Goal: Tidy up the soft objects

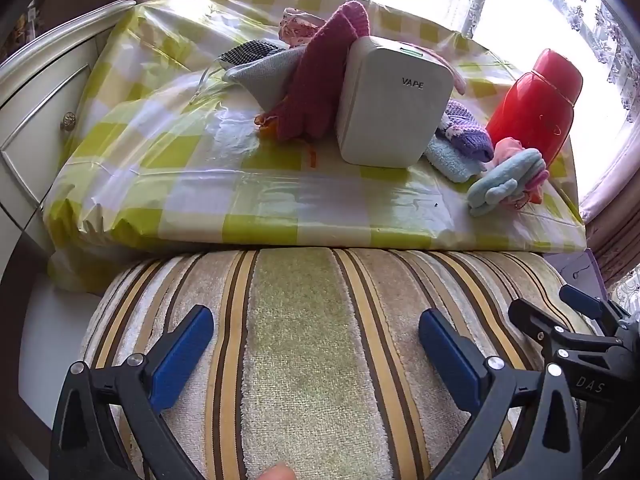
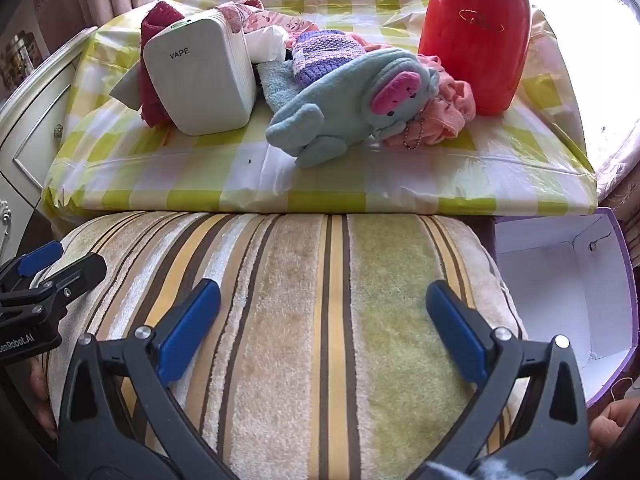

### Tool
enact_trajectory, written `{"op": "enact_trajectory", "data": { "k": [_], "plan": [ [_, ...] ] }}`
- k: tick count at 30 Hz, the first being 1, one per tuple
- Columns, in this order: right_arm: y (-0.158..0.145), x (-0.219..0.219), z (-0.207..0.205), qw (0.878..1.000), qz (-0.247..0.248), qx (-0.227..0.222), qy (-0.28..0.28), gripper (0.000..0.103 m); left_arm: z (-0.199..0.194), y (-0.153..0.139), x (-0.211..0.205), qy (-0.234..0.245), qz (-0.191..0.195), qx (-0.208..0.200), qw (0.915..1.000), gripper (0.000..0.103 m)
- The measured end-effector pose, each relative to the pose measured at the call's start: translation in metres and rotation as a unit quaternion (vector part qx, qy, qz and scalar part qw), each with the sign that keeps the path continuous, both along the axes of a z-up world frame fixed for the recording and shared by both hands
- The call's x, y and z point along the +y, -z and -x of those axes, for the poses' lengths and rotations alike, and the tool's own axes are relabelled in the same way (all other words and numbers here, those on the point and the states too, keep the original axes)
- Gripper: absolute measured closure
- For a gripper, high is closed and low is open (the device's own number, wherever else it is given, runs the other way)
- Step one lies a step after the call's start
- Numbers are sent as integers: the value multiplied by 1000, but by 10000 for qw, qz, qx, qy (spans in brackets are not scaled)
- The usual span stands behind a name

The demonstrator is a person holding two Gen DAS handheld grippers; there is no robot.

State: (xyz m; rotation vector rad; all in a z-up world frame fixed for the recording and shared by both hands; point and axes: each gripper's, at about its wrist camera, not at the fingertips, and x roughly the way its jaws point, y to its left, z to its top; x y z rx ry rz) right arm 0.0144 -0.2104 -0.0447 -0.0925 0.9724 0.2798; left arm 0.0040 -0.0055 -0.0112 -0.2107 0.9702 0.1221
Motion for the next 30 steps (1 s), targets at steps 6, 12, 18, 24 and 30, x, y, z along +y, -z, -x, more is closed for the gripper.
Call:
{"op": "enact_trajectory", "data": {
  "k": [6, 12, 18, 24, 30],
  "plan": [
    [0, 2, -1, 10000, -20, 24, 4, 0, -2, -2, 0, -52, -64, 31, 10000, 0],
    [1, 1, 0, 10000, -64, -22, -1, 0, -3, -4, 3, -45, 16, 48, 10000, 0],
    [-4, -4, 5, 9999, -112, -106, -7, 0, -3, -5, 2, -52, 11, 56, 10000, 0],
    [-4, -2, 6, 9999, -58, -107, -9, 0, -6, -3, 2, -71, 17, 85, 9999, 0],
    [-3, -2, 3, 9999, -60, -95, -15, 0, -6, -1, 1, -88, -19, 86, 9999, 0]
  ]
}}
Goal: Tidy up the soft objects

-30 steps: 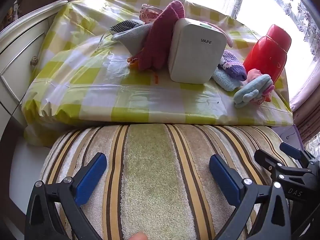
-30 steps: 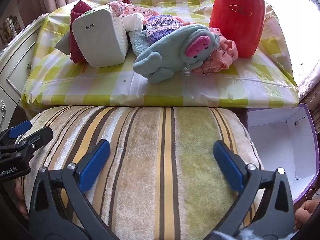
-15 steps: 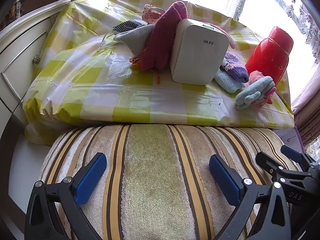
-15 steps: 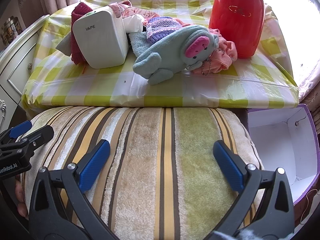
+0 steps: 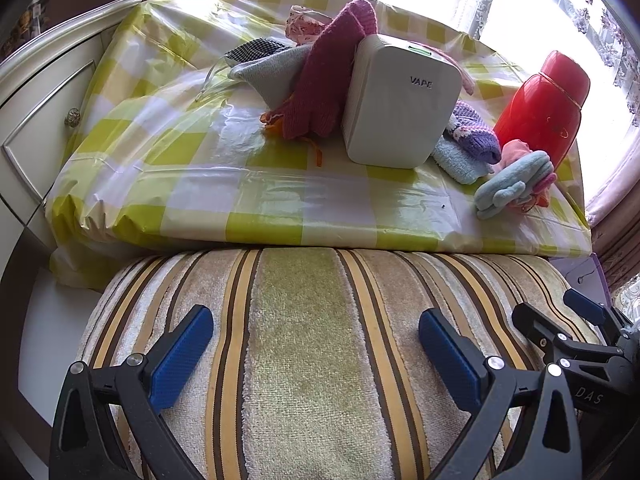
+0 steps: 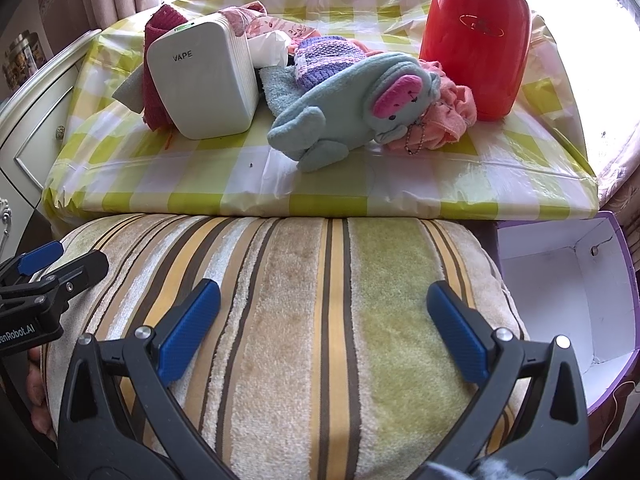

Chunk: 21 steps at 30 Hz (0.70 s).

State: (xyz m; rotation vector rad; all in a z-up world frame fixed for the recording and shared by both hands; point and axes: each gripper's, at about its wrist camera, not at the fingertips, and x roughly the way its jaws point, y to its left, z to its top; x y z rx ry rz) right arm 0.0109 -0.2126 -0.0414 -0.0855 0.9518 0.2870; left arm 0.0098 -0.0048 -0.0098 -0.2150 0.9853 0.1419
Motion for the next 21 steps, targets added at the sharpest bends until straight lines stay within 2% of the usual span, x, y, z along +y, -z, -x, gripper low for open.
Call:
{"op": "enact_trajectory", "data": {
  "k": [21],
  "plan": [
    [1, 0, 1, 10000, -5, -17, 1, 0, 0, 0, 1, 4, 8, -7, 10000, 0]
  ]
}}
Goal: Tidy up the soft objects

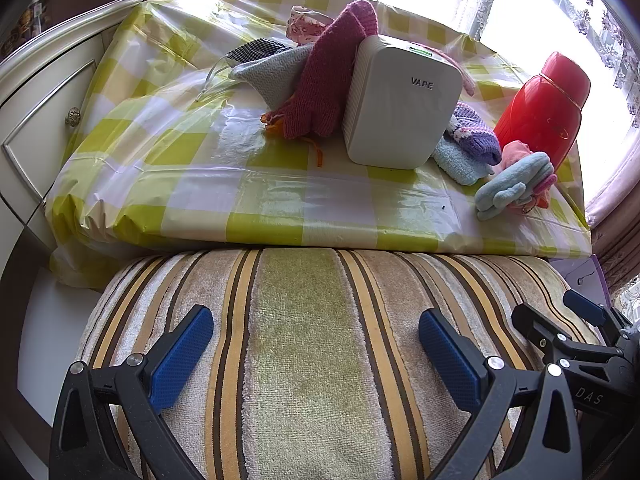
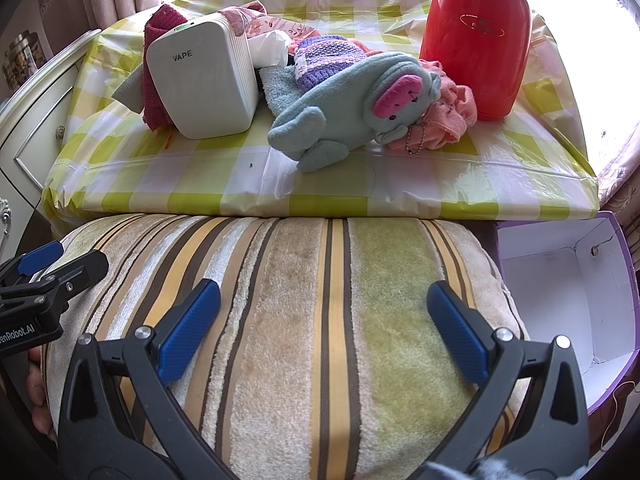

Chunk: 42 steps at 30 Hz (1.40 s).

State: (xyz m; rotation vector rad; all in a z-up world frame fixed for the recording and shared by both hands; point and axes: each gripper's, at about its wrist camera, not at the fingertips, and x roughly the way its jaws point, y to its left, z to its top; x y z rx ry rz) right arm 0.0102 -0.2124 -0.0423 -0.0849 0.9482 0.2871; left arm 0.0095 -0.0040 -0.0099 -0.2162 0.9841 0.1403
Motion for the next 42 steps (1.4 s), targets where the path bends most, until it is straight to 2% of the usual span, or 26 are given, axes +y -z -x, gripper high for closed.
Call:
{"op": "enact_trajectory", "data": {
  "k": [24, 34, 37, 39, 42],
  "plan": [
    [0, 0, 0, 10000, -54, 18, -20, 0, 0, 0, 1, 14, 81, 64, 9999, 0],
    [-3, 0, -8, 9977, -62, 546, -394, 0, 4, -5, 2, 70, 78, 39, 9999, 0],
    [-6, -2, -12, 9970, -250, 618, -403, 0, 3, -13, 4, 79, 131, -100, 9998, 7],
    [-10, -5, -15, 9962, -469, 616, -407, 0, -2, -20, -1, 266, 130, -253, 9992, 15],
    [-19, -18, -26, 9940, -893, 590, -232, 0, -15, -34, -17, 706, -18, -538, 9961, 19]
  ]
}}
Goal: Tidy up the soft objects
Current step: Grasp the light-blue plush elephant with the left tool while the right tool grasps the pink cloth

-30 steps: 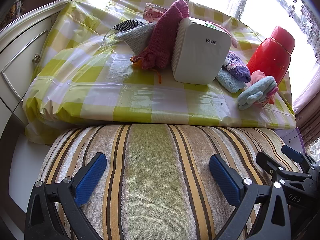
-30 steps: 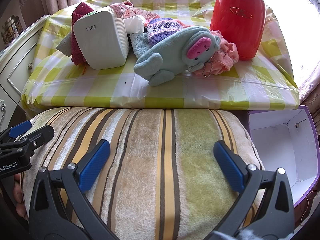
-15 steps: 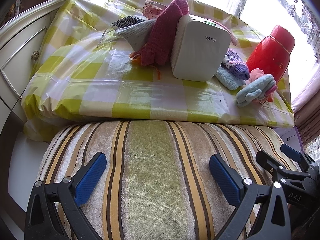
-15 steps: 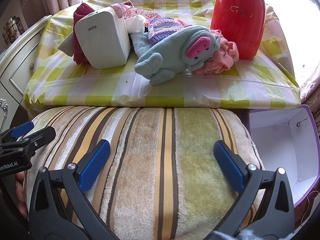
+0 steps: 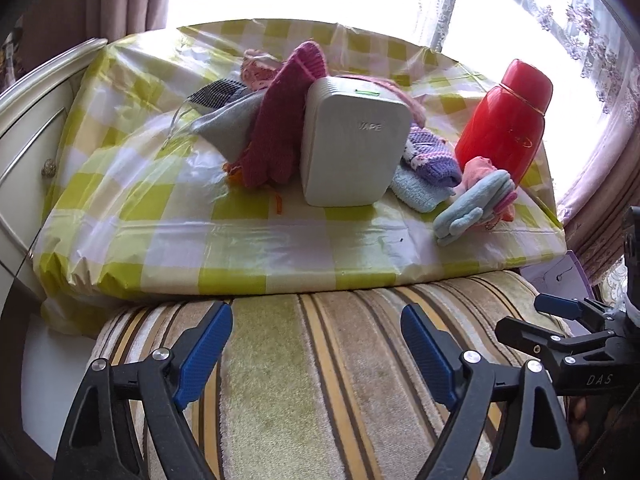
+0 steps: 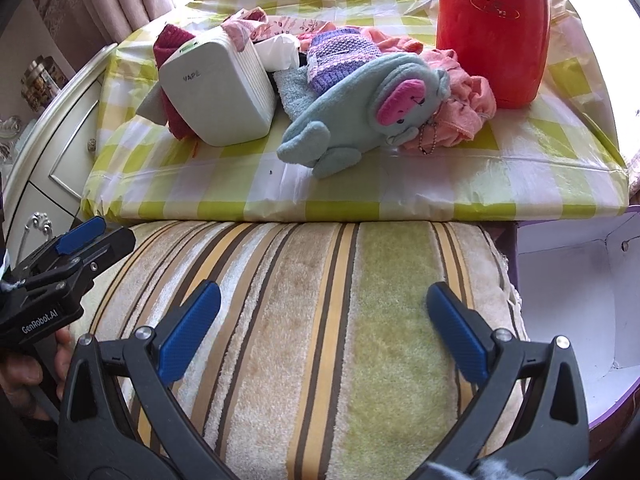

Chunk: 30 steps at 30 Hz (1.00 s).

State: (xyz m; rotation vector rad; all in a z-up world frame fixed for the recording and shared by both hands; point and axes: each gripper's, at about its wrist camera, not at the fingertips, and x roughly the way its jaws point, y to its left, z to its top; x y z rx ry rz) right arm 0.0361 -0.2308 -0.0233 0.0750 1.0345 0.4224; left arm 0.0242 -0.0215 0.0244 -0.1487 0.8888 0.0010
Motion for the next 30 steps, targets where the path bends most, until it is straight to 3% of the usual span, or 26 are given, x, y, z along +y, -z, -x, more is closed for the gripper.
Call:
{"op": "enact_trajectory", "data": {
  "k": [5, 11, 17, 22, 28, 30],
  "plan": [
    [-14, -36, -23, 9974, -328, -196, 615, 0, -31, -14, -29, 748, 56, -273, 9968, 30],
    [-22, -74, -51, 9907, -462, -336, 1234, 0, -74, -13, -64, 1358, 203, -219, 9903, 39],
    [-28, -94, -79, 9841, -926, -244, 1497, 0, -103, -5, -102, 1861, -13, -63, 9825, 39],
    [-27, -89, -105, 9825, -960, -259, 1576, 0, -120, 6, -123, 2099, -155, 80, 9776, 40],
    [-6, -79, -139, 9820, -904, 11, 1656, 11, -136, 19, -134, 2259, -186, 289, 9736, 63],
    [1, -78, -145, 9823, -867, 90, 1659, 14, -138, 22, -132, 2263, -139, 349, 9733, 77]
  ]
}}
